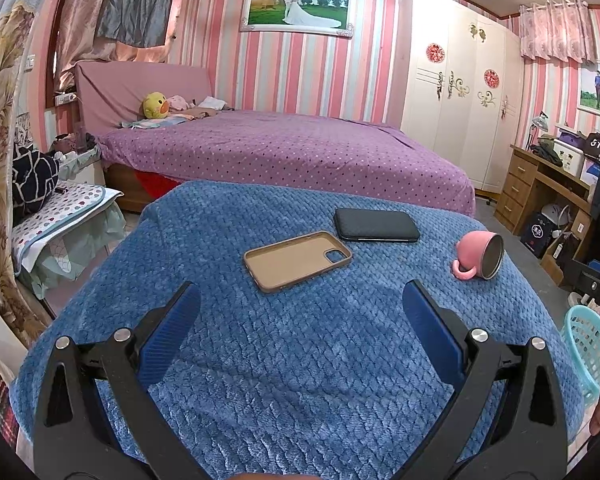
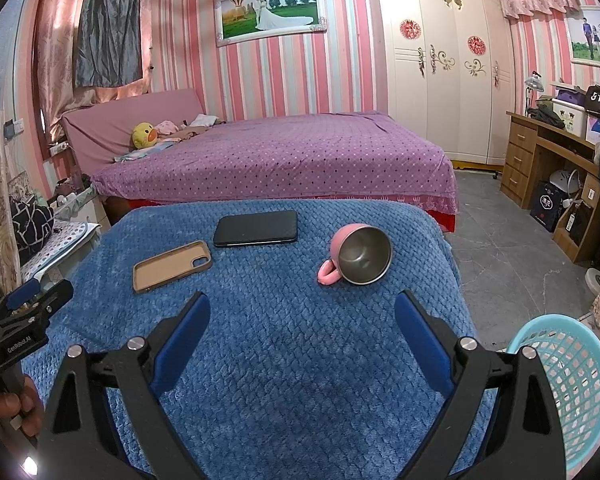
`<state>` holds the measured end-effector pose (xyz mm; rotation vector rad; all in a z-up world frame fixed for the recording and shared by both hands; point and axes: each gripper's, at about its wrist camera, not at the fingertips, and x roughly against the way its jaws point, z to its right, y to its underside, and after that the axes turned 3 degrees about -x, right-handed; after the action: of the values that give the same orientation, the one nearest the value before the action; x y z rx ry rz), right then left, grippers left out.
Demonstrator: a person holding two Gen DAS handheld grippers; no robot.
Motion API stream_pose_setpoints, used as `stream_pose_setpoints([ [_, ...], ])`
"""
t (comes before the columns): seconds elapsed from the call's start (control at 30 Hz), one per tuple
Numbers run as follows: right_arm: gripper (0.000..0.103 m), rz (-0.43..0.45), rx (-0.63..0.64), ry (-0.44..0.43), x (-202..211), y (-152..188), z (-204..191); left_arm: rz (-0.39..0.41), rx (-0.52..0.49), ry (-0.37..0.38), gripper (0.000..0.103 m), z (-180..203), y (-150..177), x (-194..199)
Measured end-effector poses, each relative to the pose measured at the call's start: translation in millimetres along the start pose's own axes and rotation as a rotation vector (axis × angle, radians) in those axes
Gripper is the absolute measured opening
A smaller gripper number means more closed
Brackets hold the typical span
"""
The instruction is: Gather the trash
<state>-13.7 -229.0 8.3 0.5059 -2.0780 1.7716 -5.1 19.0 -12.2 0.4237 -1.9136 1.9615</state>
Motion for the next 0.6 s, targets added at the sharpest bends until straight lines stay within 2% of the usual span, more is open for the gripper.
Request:
stream_pose_setpoints([
  [0.6, 0.092, -0.004, 0.001, 0.001, -2.4, 1.4, -2.0, -0.009, -0.005, -0.01, 0.098, 1.0, -0.3, -0.9],
])
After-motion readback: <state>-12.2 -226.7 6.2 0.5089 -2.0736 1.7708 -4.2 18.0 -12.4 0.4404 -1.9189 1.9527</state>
